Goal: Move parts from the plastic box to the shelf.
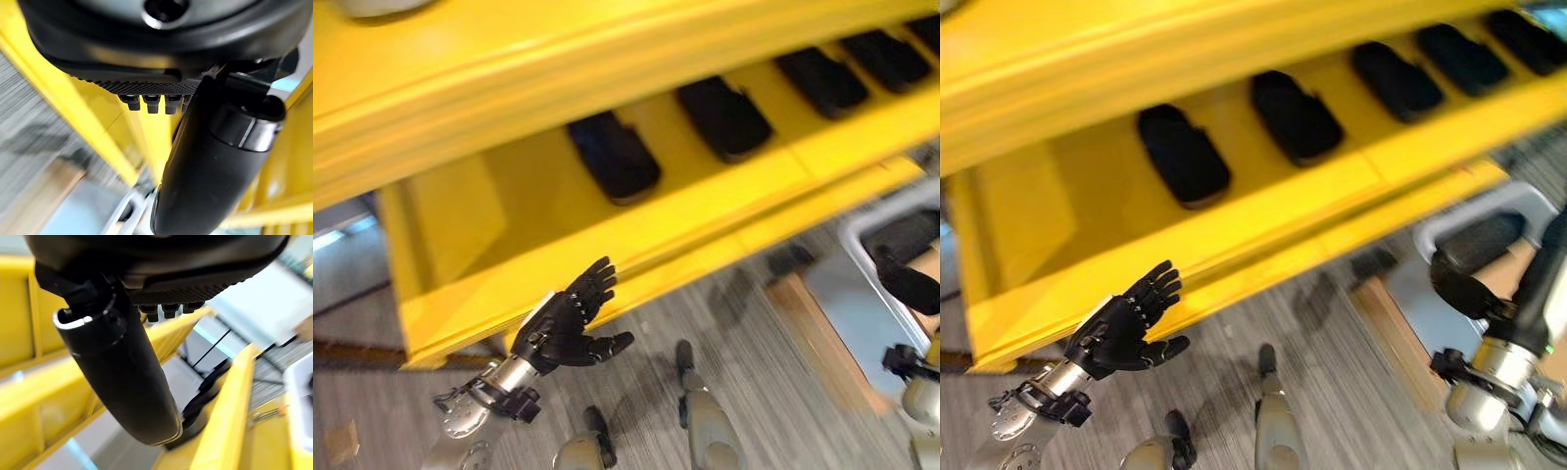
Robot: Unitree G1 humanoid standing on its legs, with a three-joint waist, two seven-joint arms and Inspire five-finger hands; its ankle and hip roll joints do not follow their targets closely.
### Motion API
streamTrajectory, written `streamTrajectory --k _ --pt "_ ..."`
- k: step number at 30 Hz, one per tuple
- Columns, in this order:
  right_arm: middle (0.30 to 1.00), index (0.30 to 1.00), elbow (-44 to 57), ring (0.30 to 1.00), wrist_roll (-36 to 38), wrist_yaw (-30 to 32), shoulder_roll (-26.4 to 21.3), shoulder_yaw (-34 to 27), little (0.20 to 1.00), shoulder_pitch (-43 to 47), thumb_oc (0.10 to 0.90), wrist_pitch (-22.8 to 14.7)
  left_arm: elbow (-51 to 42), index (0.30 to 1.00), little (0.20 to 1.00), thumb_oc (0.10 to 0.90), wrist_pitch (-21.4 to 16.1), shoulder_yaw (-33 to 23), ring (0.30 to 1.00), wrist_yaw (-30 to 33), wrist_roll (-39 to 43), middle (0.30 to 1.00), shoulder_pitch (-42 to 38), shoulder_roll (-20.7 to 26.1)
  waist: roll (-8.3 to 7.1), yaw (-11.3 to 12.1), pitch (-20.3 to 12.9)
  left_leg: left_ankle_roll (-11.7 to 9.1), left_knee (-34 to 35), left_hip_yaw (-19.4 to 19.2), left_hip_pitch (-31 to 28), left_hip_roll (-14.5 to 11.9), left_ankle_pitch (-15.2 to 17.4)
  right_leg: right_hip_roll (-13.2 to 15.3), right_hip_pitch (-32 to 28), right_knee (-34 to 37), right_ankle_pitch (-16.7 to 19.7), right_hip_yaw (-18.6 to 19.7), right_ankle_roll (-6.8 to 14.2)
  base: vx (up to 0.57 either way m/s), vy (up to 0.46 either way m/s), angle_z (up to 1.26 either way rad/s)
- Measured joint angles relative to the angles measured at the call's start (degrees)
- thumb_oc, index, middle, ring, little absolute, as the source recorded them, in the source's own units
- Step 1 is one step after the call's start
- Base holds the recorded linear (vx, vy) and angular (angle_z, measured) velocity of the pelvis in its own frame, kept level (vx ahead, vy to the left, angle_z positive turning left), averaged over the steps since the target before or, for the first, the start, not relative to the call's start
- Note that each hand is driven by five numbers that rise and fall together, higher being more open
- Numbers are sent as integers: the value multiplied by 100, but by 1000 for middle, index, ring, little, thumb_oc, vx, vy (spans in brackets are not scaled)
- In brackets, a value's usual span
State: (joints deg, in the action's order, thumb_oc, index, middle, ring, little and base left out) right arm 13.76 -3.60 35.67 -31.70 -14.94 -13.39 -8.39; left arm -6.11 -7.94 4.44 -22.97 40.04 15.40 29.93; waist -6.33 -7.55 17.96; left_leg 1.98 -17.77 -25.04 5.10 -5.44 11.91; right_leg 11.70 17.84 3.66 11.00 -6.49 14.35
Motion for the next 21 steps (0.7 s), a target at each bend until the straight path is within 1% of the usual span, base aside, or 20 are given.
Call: streamTrajectory --k 1,2,3,4,6,7,8,9,10,11,12,13,14,15,16,17,18,19,20,21 --pt "1000 1000 -239 1000 368 -1 -25 -83 1000 -37 900 168 204 1000 1000 900 28 36 1000 94 -32 1000 -135 -409 508 -94 -15 -60 69 -115 76 -433 -38 -71 159 -616 -521 -635 -565 -117 -219 -83" --pt "1000 1000 -279 1000 503 1 -12 -131 1000 -233 900 286 207 1000 1000 900 42 42 1000 113 -39 1000 -134 -507 612 -149 -49 -155 163 -85 50 -526 -133 -28 106 -882 -406 -692 -697 -138 -287 -52" --pt "1000 1000 -290 1000 803 3 42 -156 1000 -714 900 469 105 1000 1000 900 40 15 1000 100 -38 1000 -81 -485 615 -203 -100 -254 377 -81 -87 -615 -378 174 -272 -1256 -364 -708 -742 -87 -250 -6" --pt "1000 1000 -328 1000 887 2 197 -153 1000 -1029 900 523 64 1000 1000 900 27 -39 1000 52 -32 1000 12 -332 541 -151 -184 -314 467 -108 -179 -723 -458 316 -627 -1482 -415 -727 -693 -156 -402 -33" --pt "1000 1000 -348 1000 937 3 453 -116 1000 -1153 900 604 65 1000 1000 900 26 -228 1000 -1 13 1000 236 -35 389 -67 -363 -434 525 -333 -222 -921 -625 625 -1177 -1554 -549 -861 -692 -144 -353 -68" --pt "1000 1000 -357 1000 934 -13 448 -108 1000 -1095 900 664 126 1000 1000 900 50 -281 1000 3 20 1000 214 132 309 57 -403 -513 429 -492 -199 -1050 -675 862 -1356 -1687 -663 -1133 -620 -88 -220 -84" --pt "1000 1000 -363 1000 931 -46 443 -107 1000 -1062 900 693 120 1000 1000 900 81 -368 1000 2 25 1000 229 234 252 147 -438 -571 376 -618 -199 -1158 -708 881 -1558 -1518 -478 -1217 -722 -107 -411 -90" --pt "1000 1000 -381 1000 934 -89 465 -87 1000 -865 900 763 87 1000 1000 900 155 -433 1000 -2 29 1000 289 388 189 215 -467 -728 280 -643 -166 -1327 -817 684 -1856 -1048 -8 -1176 -752 -81 -414 -73" --pt "1000 1000 -479 1000 928 -120 424 -82 1000 -767 900 794 90 1000 1000 900 183 -438 1000 7 39 1000 262 381 252 212 -454 -717 253 -664 -165 -1491 -936 546 -1822 -1006 -159 -1321 -708 -60 -536 -83" --pt "1000 1000 -653 1000 928 -251 340 -96 1000 -548 900 883 60 1000 1000 900 225 -437 1000 8 152 1000 292 367 289 316 -444 -754 202 -789 -236 -1714 -1038 360 -1868 -851 -434 -1566 -643 -43 -418 -78" --pt "1000 1000 -792 1000 929 -338 213 -108 1000 -450 900 935 6 1000 1000 900 279 -455 1000 12 259 1000 326 294 289 340 -447 -825 218 -786 -268 -1794 -1130 236 -1950 -673 -679 -1595 -513 -49 -384 -64" --pt "1000 1000 -816 1000 930 -365 119 -135 1000 -437 900 993 -34 1000 1000 900 317 -454 1000 13 279 1000 329 223 336 336 -444 -884 262 -782 -255 -1838 -1211 162 -1954 -611 -801 -1598 -487 -55 -288 -28" --pt "1000 1000 -904 1000 928 -421 -32 -205 1000 -413 900 1040 -88 1000 1000 900 453 -426 1000 6 432 1000 337 -14 509 274 -397 -860 452 -693 -208 -1949 -1358 -8 -1878 -623 -767 -1604 -584 -53 -251 -20" --pt "1000 1000 -924 1000 927 -473 -153 -255 1000 -471 900 1134 -219 1000 1000 900 575 -424 1000 -23 565 1000 407 -199 668 255 -407 -814 836 -680 -380 -1849 -1584 -55 -1787 -706 -806 -1549 -647 -53 -248 -14" --pt "1000 1000 -927 1000 928 -487 -217 -288 1000 -504 900 1159 -286 1000 1000 900 601 -401 1000 -40 631 1000 440 -276 678 214 -380 -829 996 -662 -434 -1826 -1703 -97 -1754 -769 -841 -1566 -690 -65 -237 -10" --pt "1000 1000 -929 1000 928 -512 -314 -367 1000 -637 900 1204 -376 1000 1000 900 625 -402 1000 -134 691 1000 475 -413 810 149 -375 -851 1192 -656 -511 -1825 -1864 -125 -1695 -913 -913 -1554 -725 -130 -316 -1" --pt "1000 1000 -932 1000 928 -509 -399 -390 1000 -694 900 1232 -409 1000 1000 900 625 -399 1000 -187 691 1000 472 -438 874 116 -366 -881 1235 -650 -533 -1832 -1910 -122 -1602 -1098 -1001 -1514 -743 -136 -295 -2" --pt "1000 1000 -939 1000 928 -511 -452 -388 1000 -704 900 1239 -410 1000 1000 900 625 -399 1000 -213 692 1000 465 -436 893 90 -364 -881 1237 -635 -526 -1833 -1918 -109 -1542 -1202 -1053 -1492 -747 -125 -251 -9" --pt "1000 1000 -957 1000 928 -541 -581 -384 1000 -684 900 1249 -402 1000 1000 900 622 -399 1000 -249 692 1000 443 -423 911 0 -362 -906 1264 -607 -518 -1828 -1935 -43 -1314 -1540 -1221 -1436 -733 -89 -148 -5" --pt "1000 1000 -954 1000 921 -541 -653 -390 1000 -656 900 1246 -380 1000 1000 900 625 -398 1000 -260 687 1000 410 -401 878 -27 -345 -949 1357 -620 -519 -1789 -1911 38 -1175 -1772 -1371 -1412 -778 -88 -148 -4"
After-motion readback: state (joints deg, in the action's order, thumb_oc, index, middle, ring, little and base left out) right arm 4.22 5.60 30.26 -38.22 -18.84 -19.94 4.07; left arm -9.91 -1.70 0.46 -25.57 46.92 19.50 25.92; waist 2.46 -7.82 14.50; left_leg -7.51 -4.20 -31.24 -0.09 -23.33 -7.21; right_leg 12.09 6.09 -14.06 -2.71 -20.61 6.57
